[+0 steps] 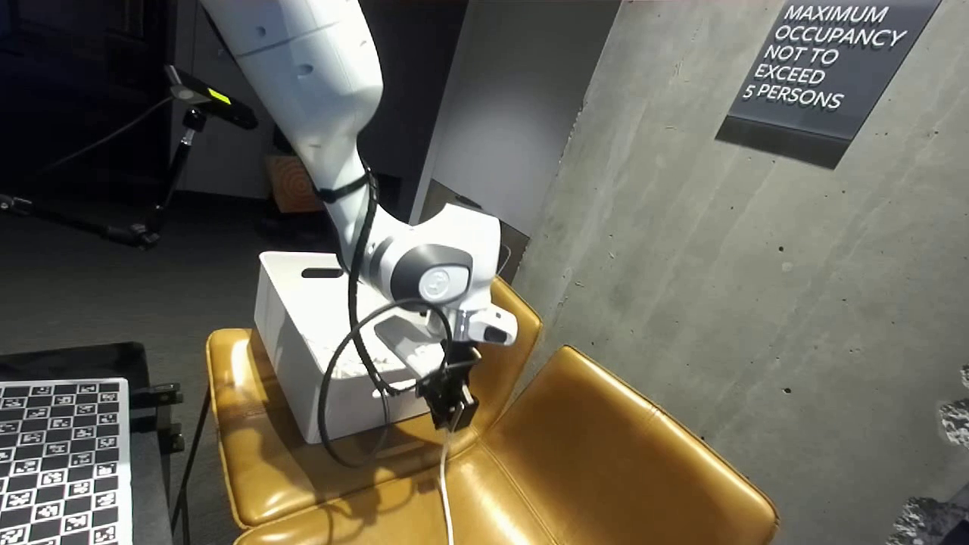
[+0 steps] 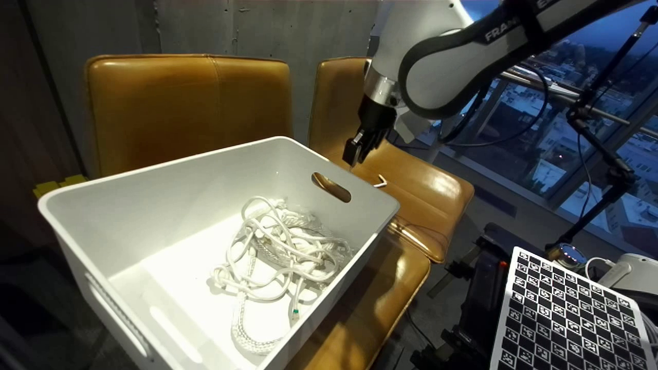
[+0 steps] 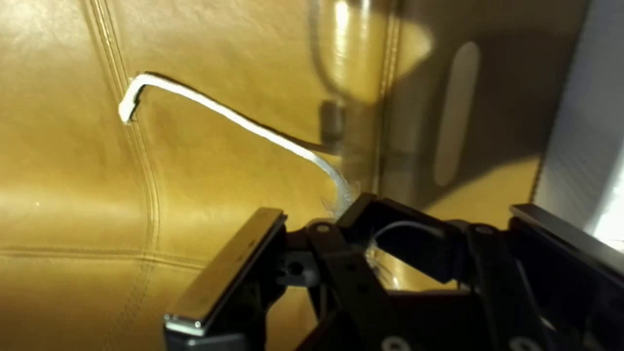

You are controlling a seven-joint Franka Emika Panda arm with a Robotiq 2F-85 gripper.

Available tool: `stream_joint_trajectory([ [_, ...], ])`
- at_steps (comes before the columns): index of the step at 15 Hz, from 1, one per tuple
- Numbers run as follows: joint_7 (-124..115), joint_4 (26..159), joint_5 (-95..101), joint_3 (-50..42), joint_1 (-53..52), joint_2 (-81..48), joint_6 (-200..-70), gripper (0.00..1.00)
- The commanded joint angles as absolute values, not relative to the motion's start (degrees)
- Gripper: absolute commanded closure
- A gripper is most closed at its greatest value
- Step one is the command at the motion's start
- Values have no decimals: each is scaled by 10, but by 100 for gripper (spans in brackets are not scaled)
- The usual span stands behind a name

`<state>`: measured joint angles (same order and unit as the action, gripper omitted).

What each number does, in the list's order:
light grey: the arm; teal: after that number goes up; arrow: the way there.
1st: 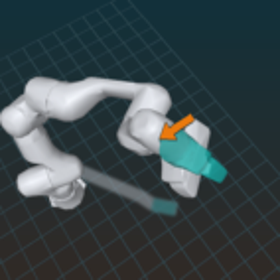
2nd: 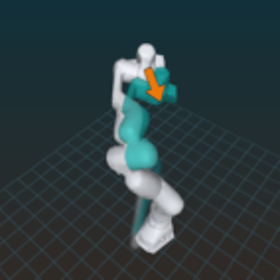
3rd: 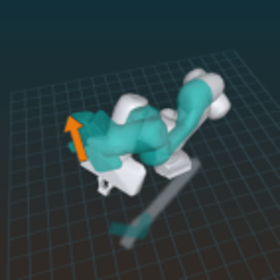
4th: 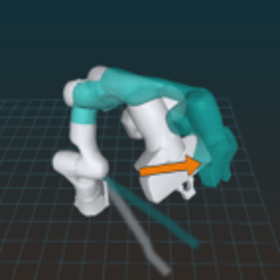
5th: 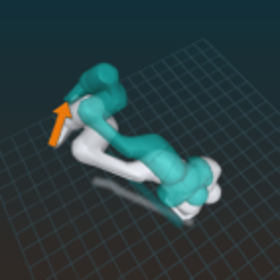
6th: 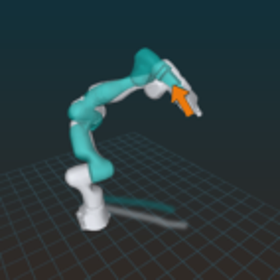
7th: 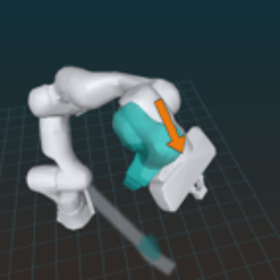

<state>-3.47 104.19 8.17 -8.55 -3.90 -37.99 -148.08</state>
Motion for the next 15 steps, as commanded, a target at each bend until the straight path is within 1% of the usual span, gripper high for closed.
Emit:
stream_joint_trajectory([
  [1, -70, 1129, 124, -82, -89, -272, -1499, 98],
  [8, -183, 1175, 232, -44, -190, -127, -1469, 98],
  [13, -280, 1185, 305, 40, -239, -57, -1417, 98],
  [15, -298, 1184, 319, 69, -236, -58, -1404, 98],
])
